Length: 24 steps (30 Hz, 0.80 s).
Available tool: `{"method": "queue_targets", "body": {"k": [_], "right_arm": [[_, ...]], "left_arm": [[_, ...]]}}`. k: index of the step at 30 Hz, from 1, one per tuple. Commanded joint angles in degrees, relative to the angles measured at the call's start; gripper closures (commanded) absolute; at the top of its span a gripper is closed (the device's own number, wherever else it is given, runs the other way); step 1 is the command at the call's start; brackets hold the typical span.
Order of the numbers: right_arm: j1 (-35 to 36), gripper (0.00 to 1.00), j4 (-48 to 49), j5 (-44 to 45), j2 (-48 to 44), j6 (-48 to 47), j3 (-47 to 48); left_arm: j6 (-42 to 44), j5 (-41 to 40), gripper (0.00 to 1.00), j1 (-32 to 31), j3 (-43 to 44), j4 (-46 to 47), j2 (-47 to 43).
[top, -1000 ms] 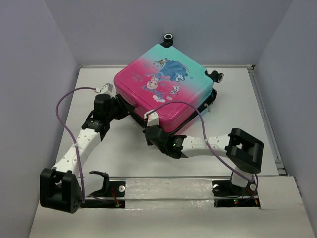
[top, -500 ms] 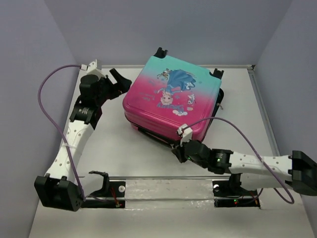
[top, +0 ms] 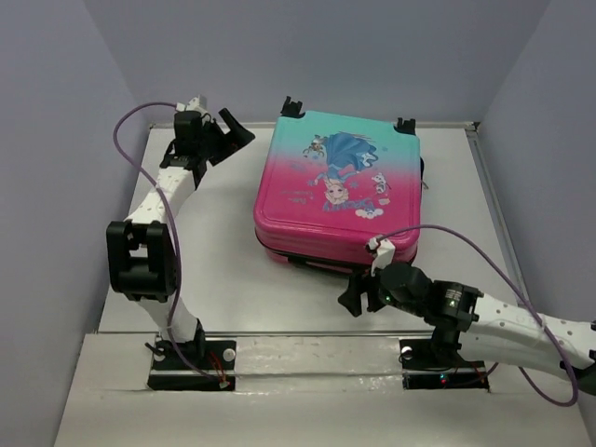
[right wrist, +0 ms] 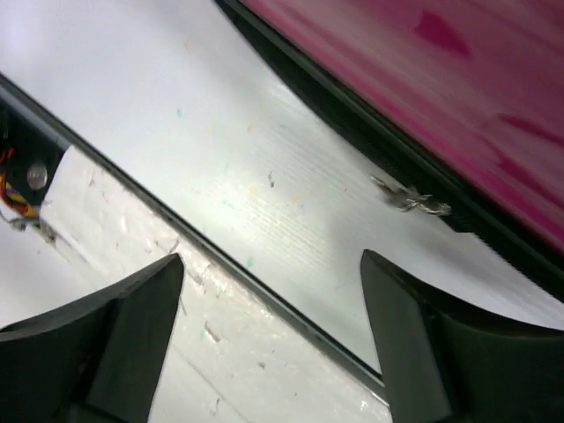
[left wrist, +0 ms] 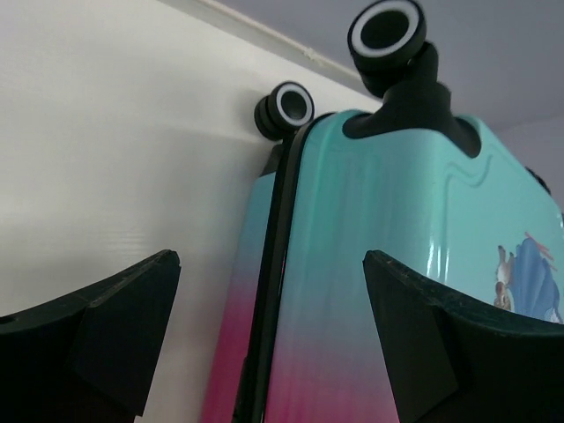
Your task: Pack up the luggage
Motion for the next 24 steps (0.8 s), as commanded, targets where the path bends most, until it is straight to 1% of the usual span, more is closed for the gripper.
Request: {"method": "queue_targets", "body": {"k": [1, 2, 3, 4, 5, 6, 7, 8, 9, 10, 11, 12, 13, 14, 15, 16, 18, 19, 20, 21, 22, 24], "right_arm": [[-0.79, 0.08, -6.84, -7.81, 1.55, -0.92, 11.18], [-0.79, 0.01, -7.20, -9.22, 1.20, -1.45, 13.04], [-0.79, 0.00, -7.55, -12.80, 1.19, -2.07, 14.89], [-0.79, 0.00, -8.25, -14.92, 2.50, -3.20, 16.73], [-0.79, 0.00, -8.09, -20.25, 3.47, -3.91, 19.28], [-0.79, 0.00, -7.21, -22.22, 4.52, -4.70, 20.08], [-0.79, 0.00, -5.73, -23.37, 5.66, -5.49, 21.14], [-0.79, 0.02, -5.62, -23.90, 6.89, -7.24, 22.45], [-0.79, 0.11, -5.80, -24.86, 9.78, -8.39, 26.21], [-0.79, 0.33, -5.63, -24.70, 11.11, -10.31, 28.33], [-0.79, 0.58, -5.54, -23.31, 12.17, -10.59, 30.44], [-0.79, 0.79, -5.71, -17.11, 13.74, -11.03, 35.08], [-0.79, 0.93, -5.97, -11.14, 14.37, -12.34, 37.38], [-0.79, 0.93, -6.06, -4.20, 14.72, -12.79, 39.32], [-3.05, 0.93, -6.32, 12.14, 15.60, -13.58, 40.99], [-5.86, 0.93, -6.33, 18.57, 15.95, -14.19, 42.49], [-15.24, 0.93, -6.15, 23.88, 16.74, -15.87, 45.13], [-26.43, 0.93, -4.85, 22.86, 16.84, -15.70, 45.14], [-32.20, 0.93, -2.14, 20.67, 17.01, -16.13, 43.58], [-37.91, 0.93, -2.11, 19.09, 17.01, -15.61, 42.69], [-49.54, 0.93, -1.41, 15.50, 18.67, -14.30, 41.81], [-58.58, 0.93, -1.06, 6.03, 20.52, -11.67, 39.10]], "left_arm": [[0.23, 1.65, 0.02, -1.09, 1.05, 4.96, -2.13], [0.32, 0.33, 0.02, -1.09, 0.17, 5.15, -2.57], [-0.21, -0.73, 0.04, -0.83, -1.06, 5.32, -3.10], [-0.99, -1.52, 0.06, -0.13, -4.20, 6.72, -4.84], [-4.22, -2.49, 0.09, 0.40, -6.41, 8.21, -5.91], [-6.34, -2.41, 0.13, 0.93, -9.30, 10.14, -7.40], [-8.19, -2.06, 0.17, 1.28, -15.42, 15.03, -8.80], [-9.60, -2.15, 0.19, 1.54, -18.18, 16.91, -11.77], [-10.75, -3.80, 0.25, 1.46, -21.08, 18.23, -13.37], [-11.98, -5.64, 0.31, 0.50, -26.07, 21.03, -16.26], [-12.08, -6.79, 0.38, -0.03, -27.95, 21.67, -17.42], [-11.73, -7.85, 0.52, -0.56, -30.75, 21.76, -18.65], [-10.77, -9.77, 0.62, -1.26, -32.26, 21.76, -20.92], [-10.50, -10.75, 0.70, -2.66, -33.49, 21.85, -21.99], [-10.15, -11.28, 0.86, -3.37, -35.59, 22.54, -23.13], [-9.71, -11.98, 0.92, -3.98, -36.31, 22.64, -24.01], [-8.48, -13.04, 0.94, -5.65, -37.19, 22.55, -26.12], [-8.21, -13.39, 0.94, -6.09, -37.80, 22.55, -26.48], [-7.86, -13.92, 0.94, -6.88, -38.33, 22.64, -26.83], [-7.77, -14.19, 0.94, -6.89, -38.34, 22.64, -26.83], [-7.60, -14.28, 0.94, -7.41, -38.51, 22.81, -26.31], [-7.24, -14.28, 0.94, -7.86, -38.60, 22.73, -25.78]]}}
